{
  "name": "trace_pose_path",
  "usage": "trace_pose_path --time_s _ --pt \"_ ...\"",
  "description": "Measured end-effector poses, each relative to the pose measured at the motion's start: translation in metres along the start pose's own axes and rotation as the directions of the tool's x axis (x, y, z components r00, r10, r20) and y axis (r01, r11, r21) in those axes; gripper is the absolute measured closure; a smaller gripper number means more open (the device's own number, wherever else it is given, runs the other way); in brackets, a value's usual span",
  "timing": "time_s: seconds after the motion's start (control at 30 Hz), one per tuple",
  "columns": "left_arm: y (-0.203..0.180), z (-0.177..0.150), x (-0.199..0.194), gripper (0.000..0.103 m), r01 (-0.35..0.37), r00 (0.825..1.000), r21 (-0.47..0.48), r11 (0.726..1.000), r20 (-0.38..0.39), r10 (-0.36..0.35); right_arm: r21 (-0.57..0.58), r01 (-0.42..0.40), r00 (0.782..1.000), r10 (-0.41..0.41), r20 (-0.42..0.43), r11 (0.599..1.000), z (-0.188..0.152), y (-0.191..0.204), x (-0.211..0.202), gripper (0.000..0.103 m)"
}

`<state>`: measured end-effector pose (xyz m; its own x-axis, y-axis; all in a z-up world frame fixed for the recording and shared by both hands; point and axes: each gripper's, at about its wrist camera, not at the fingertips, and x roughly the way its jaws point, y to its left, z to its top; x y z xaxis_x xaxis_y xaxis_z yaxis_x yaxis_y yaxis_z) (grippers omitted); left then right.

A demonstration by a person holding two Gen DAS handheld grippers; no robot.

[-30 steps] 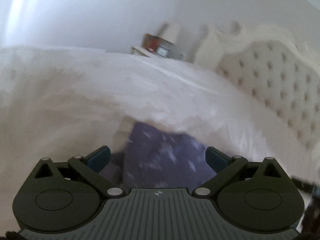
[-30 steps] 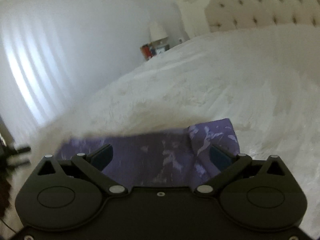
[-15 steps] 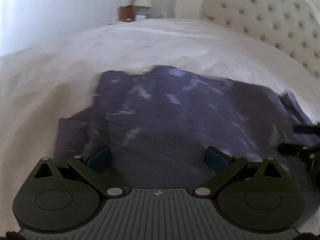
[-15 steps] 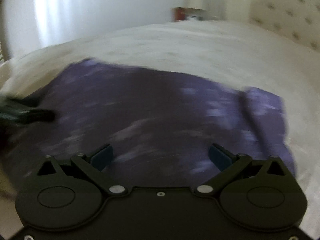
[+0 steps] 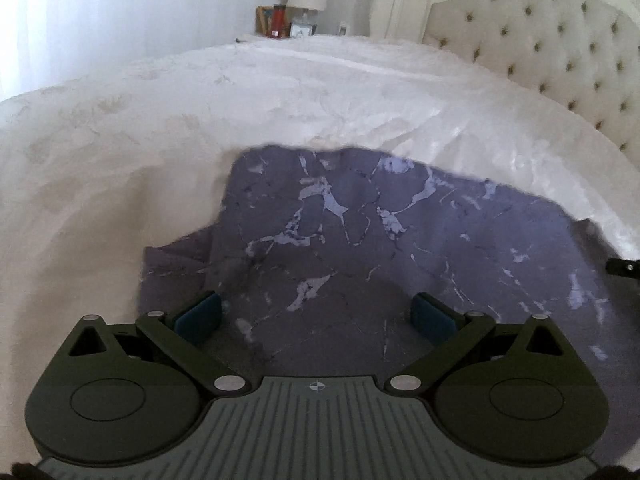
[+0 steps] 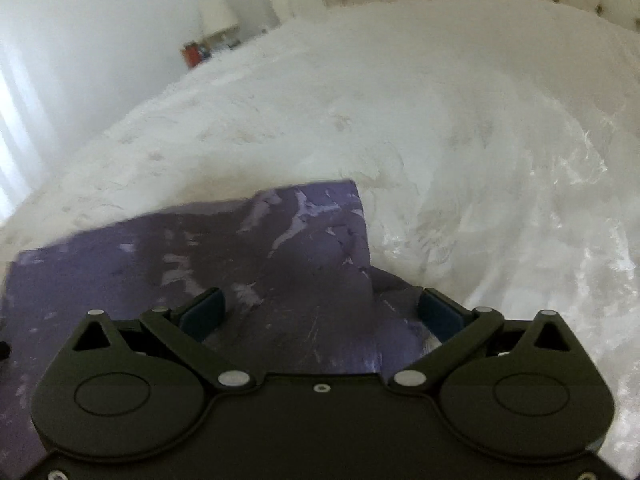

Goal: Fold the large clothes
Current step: 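Fold the held hem end over toward the hood and open both grippers, then lift both grippers away from the folded jacket bundle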

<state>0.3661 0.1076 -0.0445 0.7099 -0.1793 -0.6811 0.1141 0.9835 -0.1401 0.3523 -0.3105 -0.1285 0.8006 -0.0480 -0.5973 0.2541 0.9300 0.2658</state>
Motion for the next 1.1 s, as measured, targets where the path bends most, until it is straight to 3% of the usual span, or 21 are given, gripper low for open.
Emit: trace_pose_path --time_s 0.23,0.33,0.53,0.77,1.1 --pt "0.024 -0.028 -0.069 0.000 0.078 0.996 -0.059 0.995 0.053 -0.075 0.032 -0.135 0.990 0.133 0.049 0.990 -0.035 -0.019 -0.076 0.001" --pt "0.031 -0.046 -0.088 0.000 0.119 0.993 -0.081 0.990 0.027 -0.118 0.073 -0.175 0.984 0.173 0.039 0.982 -0.055 -0.025 -0.099 0.001" --pt "0.035 -0.078 -0.100 0.000 0.126 0.991 -0.117 0.985 -0.038 -0.132 0.151 -0.233 0.971 0.238 -0.018 0.961 -0.095 -0.030 -0.129 0.001" --pt "0.037 -0.089 -0.084 0.000 0.124 0.988 -0.178 0.976 -0.071 -0.139 0.238 -0.241 0.963 0.262 -0.060 0.941 -0.113 -0.034 -0.120 0.000" --pt "0.043 -0.076 -0.049 0.000 0.179 0.982 -0.261 0.949 -0.016 -0.189 0.342 -0.299 0.945 0.327 -0.025 0.891 -0.107 -0.042 -0.082 0.000"
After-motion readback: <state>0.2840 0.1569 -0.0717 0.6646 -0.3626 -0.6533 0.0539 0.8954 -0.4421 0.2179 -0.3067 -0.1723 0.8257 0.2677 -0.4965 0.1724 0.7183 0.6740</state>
